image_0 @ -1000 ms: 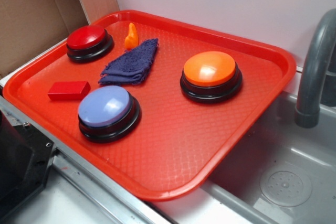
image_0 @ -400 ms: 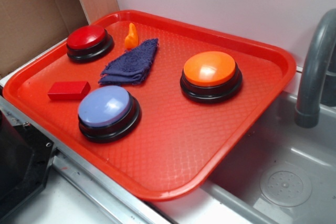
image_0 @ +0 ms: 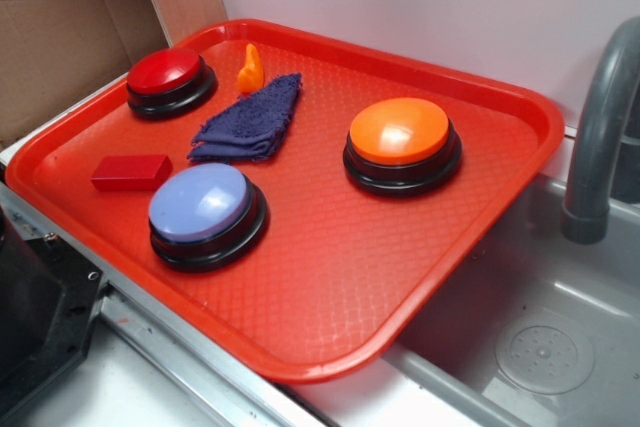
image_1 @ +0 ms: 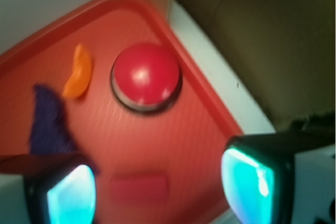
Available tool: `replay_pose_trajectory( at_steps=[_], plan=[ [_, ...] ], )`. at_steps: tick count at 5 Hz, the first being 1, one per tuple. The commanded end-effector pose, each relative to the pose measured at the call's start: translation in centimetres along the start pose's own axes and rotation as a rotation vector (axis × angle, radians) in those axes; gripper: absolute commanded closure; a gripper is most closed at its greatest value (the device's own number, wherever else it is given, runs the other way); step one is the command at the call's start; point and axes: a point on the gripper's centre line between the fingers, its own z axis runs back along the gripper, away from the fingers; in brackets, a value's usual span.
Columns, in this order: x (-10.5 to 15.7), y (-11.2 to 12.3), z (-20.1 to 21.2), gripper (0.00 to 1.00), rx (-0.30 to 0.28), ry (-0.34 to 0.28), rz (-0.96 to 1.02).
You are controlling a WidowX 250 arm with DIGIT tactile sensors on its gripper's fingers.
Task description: Push the red button.
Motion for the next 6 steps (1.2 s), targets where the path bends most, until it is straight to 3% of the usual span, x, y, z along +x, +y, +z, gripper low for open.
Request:
replay_pose_trajectory(
  at_steps=[1,4,5,6],
  plan=[
    [2.6,2.7,-3.2,0.00,0.074,-0.034,0.060],
    [2.6,2.7,-3.2,0.00,0.074,-0.034,0.060],
    [4.9,-0.4,-6.6,0.00,0.050,-0.019,0.015],
    [6.5,-1.6,-8.1,0.00,0.028,-0.022,0.022]
  ],
)
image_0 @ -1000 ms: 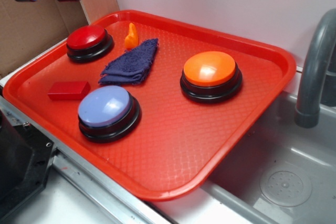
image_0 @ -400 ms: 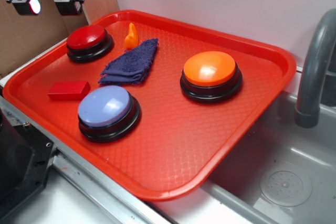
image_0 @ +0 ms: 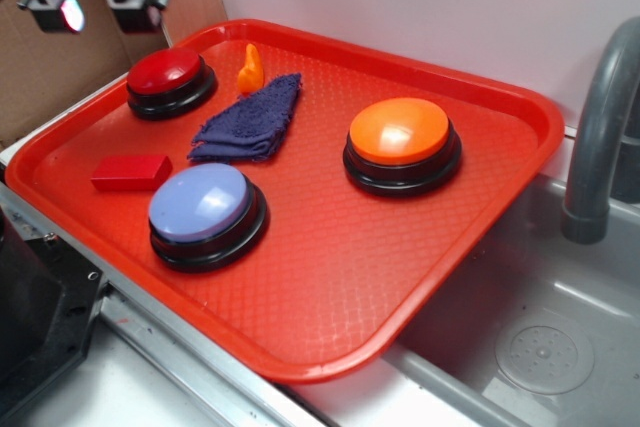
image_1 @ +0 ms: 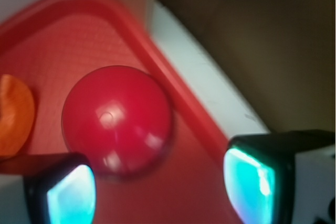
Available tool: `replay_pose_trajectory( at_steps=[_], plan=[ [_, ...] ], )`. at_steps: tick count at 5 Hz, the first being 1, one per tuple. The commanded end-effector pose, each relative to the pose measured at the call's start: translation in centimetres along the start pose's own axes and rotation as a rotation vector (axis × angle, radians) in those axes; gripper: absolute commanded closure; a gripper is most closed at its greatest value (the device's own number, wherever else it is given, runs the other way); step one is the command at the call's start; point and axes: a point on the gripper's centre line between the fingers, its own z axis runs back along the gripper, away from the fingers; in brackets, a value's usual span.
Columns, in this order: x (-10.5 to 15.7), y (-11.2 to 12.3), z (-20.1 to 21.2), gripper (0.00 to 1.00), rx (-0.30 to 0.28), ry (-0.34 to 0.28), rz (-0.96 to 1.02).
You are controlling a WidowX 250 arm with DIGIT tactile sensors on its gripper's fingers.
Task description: Push the red button.
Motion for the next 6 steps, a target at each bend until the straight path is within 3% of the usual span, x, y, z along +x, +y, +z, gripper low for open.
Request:
replay_pose_trajectory(
  at_steps=[1,2,3,6],
  plan=[
    [3.7,-1.5,-1.1,0.00,-0.003,-0.085,0.013],
    [3.0,-1.9,-1.1,0.00,0.012,-0.067,0.000],
    [2.3,-1.8,-0.6,0.00,0.082,-0.028,-0.018],
    [1.8,-0.2,2.6,0.00,0.042,-0.095,-0.030]
  ],
)
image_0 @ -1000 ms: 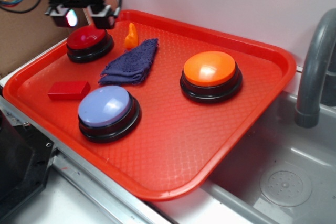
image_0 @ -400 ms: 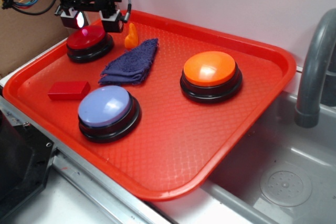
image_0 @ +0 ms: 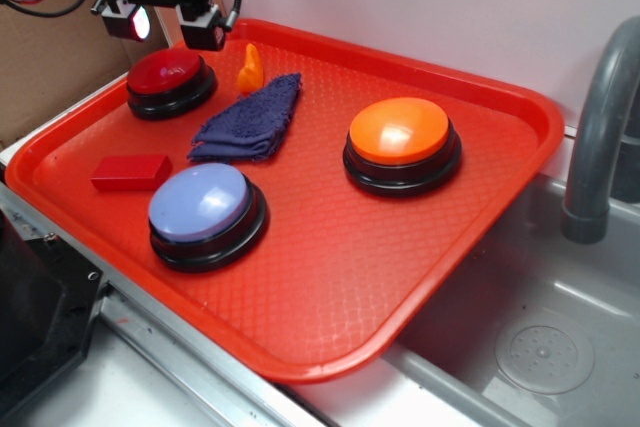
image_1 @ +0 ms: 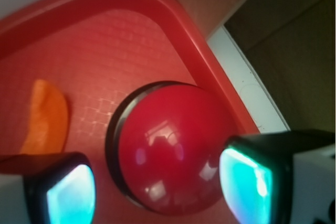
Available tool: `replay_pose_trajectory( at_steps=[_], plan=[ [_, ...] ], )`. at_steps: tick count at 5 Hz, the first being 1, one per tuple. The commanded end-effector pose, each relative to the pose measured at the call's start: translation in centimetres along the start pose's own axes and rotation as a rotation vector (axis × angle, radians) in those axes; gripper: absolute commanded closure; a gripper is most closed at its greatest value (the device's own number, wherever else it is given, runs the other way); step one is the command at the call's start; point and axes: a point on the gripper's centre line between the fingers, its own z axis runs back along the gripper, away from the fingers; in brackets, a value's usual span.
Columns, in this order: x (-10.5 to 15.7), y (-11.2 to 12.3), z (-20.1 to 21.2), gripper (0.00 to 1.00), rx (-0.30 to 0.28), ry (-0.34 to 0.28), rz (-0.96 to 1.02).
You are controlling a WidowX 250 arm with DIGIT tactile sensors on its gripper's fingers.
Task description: Push the red button.
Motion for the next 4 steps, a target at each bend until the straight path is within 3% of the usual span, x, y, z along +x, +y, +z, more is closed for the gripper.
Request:
replay_pose_trajectory(
  at_steps=[1,2,3,4],
  plan=[
    [0.2,2.7,-1.6,0.00,-0.052,0.000,0.058],
    [-0.7,3.6,-5.2,0.00,-0.103,0.076,0.130],
    [-0.9,3.2,-6.5,0.00,-0.070,0.111,0.134],
    [-0.4,2.3,-4.1,0.00,-0.022,0.043,0.084]
  ],
)
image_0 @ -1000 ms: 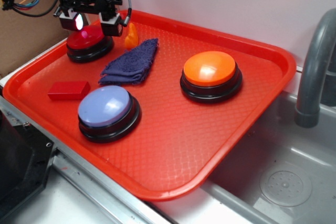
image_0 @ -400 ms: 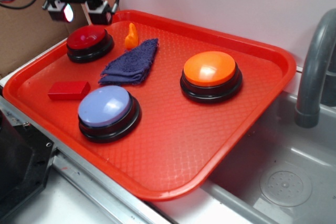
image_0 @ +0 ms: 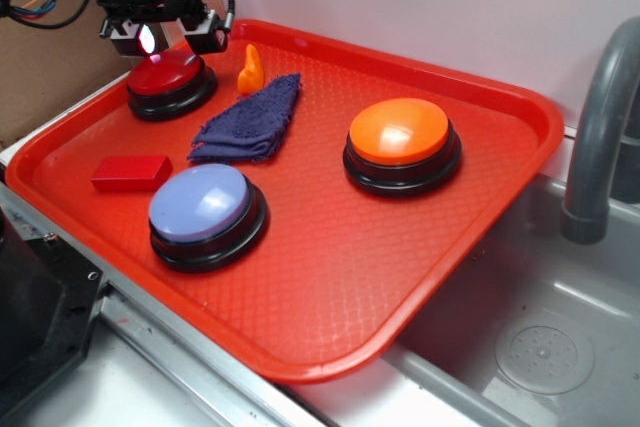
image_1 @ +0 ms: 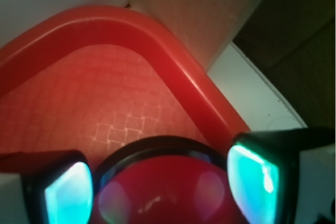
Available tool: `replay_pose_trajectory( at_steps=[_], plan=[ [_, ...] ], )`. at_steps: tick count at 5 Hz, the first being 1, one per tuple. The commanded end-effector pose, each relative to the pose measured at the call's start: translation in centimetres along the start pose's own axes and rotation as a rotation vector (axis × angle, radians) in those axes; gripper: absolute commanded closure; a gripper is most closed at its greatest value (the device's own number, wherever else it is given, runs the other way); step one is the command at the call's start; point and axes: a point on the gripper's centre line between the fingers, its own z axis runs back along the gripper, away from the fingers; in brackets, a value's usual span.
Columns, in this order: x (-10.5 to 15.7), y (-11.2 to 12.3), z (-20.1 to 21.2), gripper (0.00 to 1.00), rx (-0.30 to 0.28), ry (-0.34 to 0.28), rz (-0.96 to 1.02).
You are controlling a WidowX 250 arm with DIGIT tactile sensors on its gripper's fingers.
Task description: Push the red button.
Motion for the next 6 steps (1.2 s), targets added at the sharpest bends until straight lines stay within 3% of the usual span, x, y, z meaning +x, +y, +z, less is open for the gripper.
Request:
replay_pose_trajectory(
  at_steps=[1,3,6],
  plan=[
    [-1.1,-1.2,5.0,0.00,0.064,-0.050,-0.058],
    [-0.4,-1.4,9.2,0.00,0.079,-0.072,-0.036],
    [-3.7,-1.4,12.0,0.00,-0.011,-0.061,-0.045]
  ],
)
